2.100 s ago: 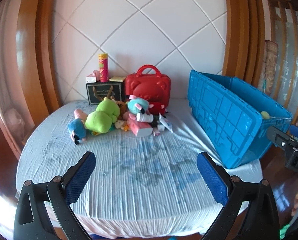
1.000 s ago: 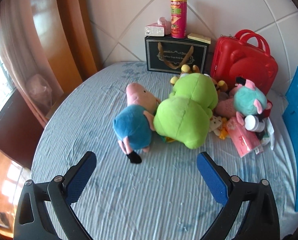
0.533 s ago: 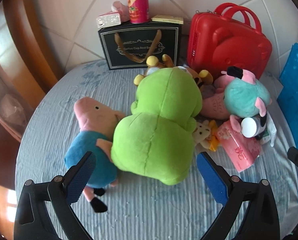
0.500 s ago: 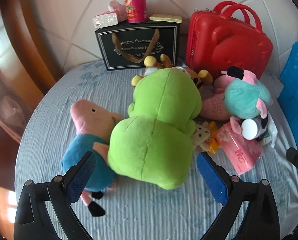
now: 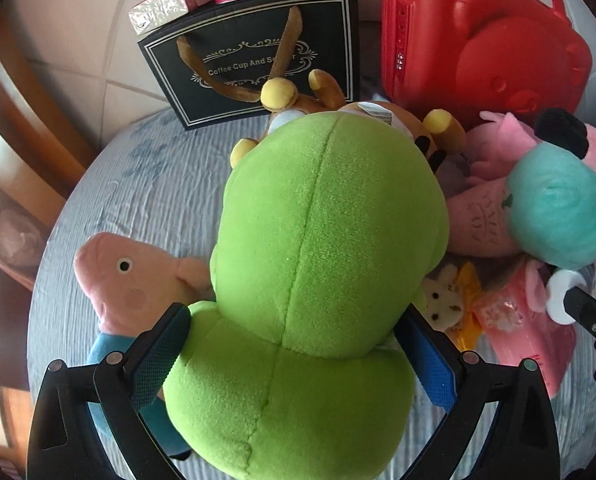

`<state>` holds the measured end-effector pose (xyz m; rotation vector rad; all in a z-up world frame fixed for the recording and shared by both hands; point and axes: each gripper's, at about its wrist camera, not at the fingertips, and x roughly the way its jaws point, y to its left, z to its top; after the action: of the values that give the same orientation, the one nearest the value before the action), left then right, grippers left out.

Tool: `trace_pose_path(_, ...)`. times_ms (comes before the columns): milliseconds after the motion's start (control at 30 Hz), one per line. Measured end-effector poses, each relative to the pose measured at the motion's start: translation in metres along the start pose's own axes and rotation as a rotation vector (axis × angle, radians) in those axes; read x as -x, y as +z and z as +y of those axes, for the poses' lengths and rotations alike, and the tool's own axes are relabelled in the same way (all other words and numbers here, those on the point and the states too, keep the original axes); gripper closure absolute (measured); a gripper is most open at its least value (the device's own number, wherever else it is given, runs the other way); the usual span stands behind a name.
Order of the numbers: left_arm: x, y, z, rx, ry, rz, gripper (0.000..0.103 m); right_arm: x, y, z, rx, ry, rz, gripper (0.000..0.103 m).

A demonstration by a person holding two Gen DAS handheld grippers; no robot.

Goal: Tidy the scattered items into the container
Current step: 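Grasp the green plush frog with the left tool while the right tool grasps the white pill bottle, then carry the frog in the left tool while the right tool carries the bottle toward the blue bin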

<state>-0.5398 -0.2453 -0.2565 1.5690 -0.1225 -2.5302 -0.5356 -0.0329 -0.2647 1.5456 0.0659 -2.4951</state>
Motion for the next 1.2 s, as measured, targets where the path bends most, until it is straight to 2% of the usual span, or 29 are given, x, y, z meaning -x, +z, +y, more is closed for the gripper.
trace_pose_path(100, 0.001, 0.001, -0.001, -0.006, -0.007, -0.005, 0.012, -0.009, -0.001, 0.0, 0.012, 0.012, 0.011, 0.0)
trace_pose_path(167, 0.004, 0.0, 0.0, 0.001, -0.014, -0.008, 0.018, -0.012, -0.004, 0.003, 0.023, 0.006, 0.021, 0.015)
trace_pose_path(200, 0.007, 0.0, 0.0, 0.006, -0.017, -0.011, 0.022, -0.01, -0.006, 0.005, 0.023, 0.005, 0.02, 0.018)
trace_pose_path(433, 0.033, -0.021, 0.001, 0.011, -0.018, -0.019, 0.042, 0.023, -0.026, 0.021, 0.054, 0.022, -0.005, 0.018)
trace_pose_path(500, 0.041, -0.033, 0.002, 0.018, -0.031, -0.011, 0.043, 0.036, -0.035, 0.025, 0.063, 0.032, -0.012, 0.018)
trace_pose_path(800, 0.067, -0.106, 0.001, 0.021, -0.087, 0.052, 0.044, 0.063, -0.084, 0.046, 0.104, 0.068, 0.03, 0.018)
trace_pose_path(867, 0.07, -0.116, -0.003, 0.003, -0.062, 0.029, 0.043, 0.063, -0.089, 0.053, 0.111, 0.076, 0.041, 0.018)
trace_pose_path(933, 0.072, -0.118, -0.007, -0.015, -0.046, 0.017, 0.033, 0.063, -0.096, 0.057, 0.116, 0.074, 0.053, 0.018)
trace_pose_path(967, 0.071, -0.118, -0.01, -0.013, -0.051, 0.02, 0.024, 0.061, -0.098, 0.059, 0.119, 0.068, 0.061, 0.018)
trace_pose_path(1000, 0.069, -0.118, -0.012, -0.011, -0.056, 0.022, 0.022, 0.059, -0.1, 0.06, 0.119, 0.06, 0.068, 0.018)
trace_pose_path(1200, 0.06, -0.106, -0.018, -0.02, -0.038, 0.024, 0.021, 0.05, -0.101, 0.059, 0.118, 0.047, 0.095, 0.018)
